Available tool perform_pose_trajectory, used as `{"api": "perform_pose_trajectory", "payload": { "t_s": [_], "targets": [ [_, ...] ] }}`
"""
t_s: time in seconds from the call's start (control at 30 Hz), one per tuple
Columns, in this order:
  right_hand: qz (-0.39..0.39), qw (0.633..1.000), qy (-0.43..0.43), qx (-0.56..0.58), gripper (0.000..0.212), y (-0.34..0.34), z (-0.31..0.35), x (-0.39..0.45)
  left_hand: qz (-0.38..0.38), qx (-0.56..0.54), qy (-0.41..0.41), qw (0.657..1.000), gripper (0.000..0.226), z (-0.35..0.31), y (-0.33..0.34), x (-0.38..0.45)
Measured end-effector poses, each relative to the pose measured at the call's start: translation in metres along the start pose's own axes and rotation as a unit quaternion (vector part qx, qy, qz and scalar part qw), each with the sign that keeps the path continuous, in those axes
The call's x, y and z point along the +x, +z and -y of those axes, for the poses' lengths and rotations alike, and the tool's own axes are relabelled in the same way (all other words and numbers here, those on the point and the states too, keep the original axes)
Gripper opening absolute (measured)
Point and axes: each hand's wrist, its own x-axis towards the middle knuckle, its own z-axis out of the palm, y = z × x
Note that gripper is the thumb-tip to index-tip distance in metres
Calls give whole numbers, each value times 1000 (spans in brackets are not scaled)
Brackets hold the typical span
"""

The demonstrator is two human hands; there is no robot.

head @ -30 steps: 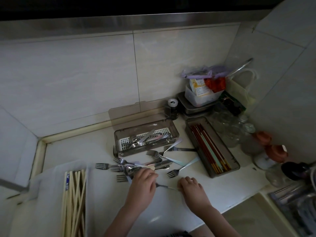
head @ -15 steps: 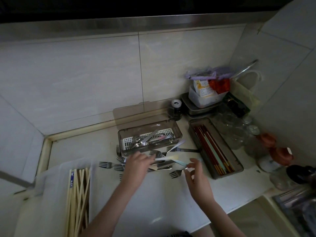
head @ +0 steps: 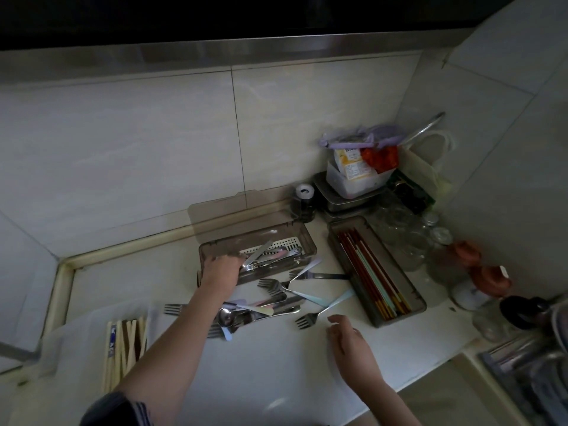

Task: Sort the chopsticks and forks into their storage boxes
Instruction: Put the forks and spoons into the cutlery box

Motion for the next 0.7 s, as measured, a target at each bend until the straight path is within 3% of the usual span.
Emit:
{"api": "perform_pose_trajectory", "payload": {
  "t_s": [0.2, 0.3, 0.47, 0.57, 0.7],
  "targets": [
    [14, 999, -25, -44, 33, 3, -7, 12, 30, -245, -39, 968, 48, 9, 10, -4],
    [-7, 994, -64, -89, 41, -3, -4, 26, -56, -321, -59, 944, 51, 12, 16, -16],
    [24, 980, -26, -198, 50, -16, 2, 52, -289, -287, -11, 913, 44, 4, 36, -58],
    [66, 977, -32, -203, 37, -17, -1, 58, -302, -260, 59, 915, 35, 0, 51, -84],
    [83, 973, -55, -208, 17, -12, -3, 55, -265, -270, 45, 924, 29, -10, 73, -109]
  ]
}}
